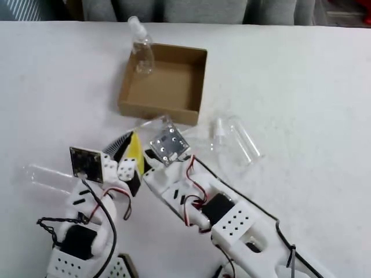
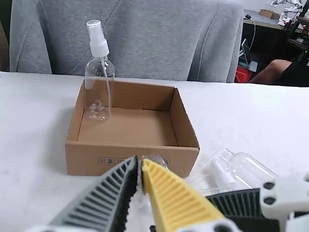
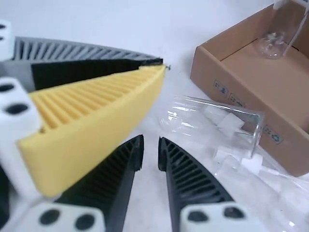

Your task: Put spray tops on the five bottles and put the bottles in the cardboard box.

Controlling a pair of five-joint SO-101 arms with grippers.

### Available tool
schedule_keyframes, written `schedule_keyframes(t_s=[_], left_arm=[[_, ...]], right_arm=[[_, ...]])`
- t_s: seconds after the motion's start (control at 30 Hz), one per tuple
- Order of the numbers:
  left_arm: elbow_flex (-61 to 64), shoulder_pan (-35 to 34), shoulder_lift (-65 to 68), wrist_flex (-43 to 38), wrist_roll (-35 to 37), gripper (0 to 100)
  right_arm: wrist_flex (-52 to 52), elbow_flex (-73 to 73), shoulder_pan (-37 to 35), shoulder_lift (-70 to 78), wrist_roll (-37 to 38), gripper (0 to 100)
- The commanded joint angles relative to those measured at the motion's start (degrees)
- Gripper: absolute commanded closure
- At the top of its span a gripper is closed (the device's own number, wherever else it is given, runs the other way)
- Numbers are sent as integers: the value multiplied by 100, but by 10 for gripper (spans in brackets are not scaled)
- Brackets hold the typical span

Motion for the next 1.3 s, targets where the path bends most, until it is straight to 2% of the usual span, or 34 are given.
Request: schedule_keyframes(t_s=[0.0,0.13,0.33,0.47,0.6,0.97,1.13,1.27], left_arm=[[-308,-400,4,-281,-18,980],[-563,-1771,4,-651,-18,980],[-1521,-3618,13,844,62,980],[-1723,-4347,31,1380,985,980],[-1873,-4435,629,1363,1011,980],[-3877,-4435,4804,1310,1011,980],[-4519,-4453,6466,897,1011,980],[-5020,-4462,7477,791,1011,980]], right_arm=[[4,35,92,-541,-9,960],[-4,475,567,-1068,-9,960],[4,738,866,-1455,0,960],[13,747,857,-1455,0,960],[145,747,875,-1455,0,960],[259,747,884,-1455,9,960],[295,747,866,-1455,703,960],[453,738,866,-1455,791,960]])
